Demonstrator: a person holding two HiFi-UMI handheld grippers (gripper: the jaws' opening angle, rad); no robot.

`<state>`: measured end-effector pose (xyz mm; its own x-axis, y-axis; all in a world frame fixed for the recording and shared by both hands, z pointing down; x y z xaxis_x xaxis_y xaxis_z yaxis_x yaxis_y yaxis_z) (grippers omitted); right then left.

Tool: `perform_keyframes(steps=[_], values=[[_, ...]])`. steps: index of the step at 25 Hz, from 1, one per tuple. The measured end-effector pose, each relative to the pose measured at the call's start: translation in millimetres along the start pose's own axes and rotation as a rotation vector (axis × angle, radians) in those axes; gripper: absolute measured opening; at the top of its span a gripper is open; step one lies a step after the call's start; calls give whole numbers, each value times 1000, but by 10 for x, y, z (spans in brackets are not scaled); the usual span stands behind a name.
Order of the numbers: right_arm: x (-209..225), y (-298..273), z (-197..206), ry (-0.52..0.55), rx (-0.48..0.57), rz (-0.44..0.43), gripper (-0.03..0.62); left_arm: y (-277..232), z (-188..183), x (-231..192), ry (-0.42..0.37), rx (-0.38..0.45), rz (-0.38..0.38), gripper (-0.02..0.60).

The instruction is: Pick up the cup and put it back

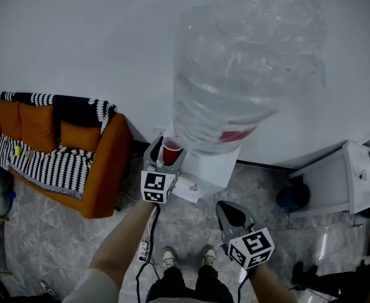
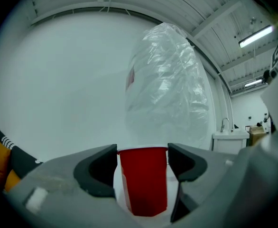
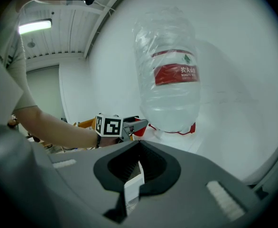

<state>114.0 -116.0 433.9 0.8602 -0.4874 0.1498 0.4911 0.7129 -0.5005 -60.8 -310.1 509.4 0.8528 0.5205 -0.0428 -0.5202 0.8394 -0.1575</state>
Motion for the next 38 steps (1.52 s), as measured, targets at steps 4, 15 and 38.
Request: perform_keyframes(steps=[4,15,38], values=[[3,-30,26,-5,-8,1,3,47,46,-17,4,8,-7,345],[-145,-182,59,8,-24,-33,3,229,274,30,17,-45,11,351],[-134,-250,244,0,-73,-24,3,-262,576,-59,-42,-279,-31,336]])
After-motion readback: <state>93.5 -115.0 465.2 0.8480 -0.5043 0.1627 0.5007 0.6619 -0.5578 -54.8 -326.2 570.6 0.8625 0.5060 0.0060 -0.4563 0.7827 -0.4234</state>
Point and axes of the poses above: the fingertips, and each gripper's own axes: y backward along the fingers, x to its right, z out of its underside, the point moved 6 cm from there along y, backward along the fingers, and after that the axes turned 5 degrees about -x, right-handed, at the moved point
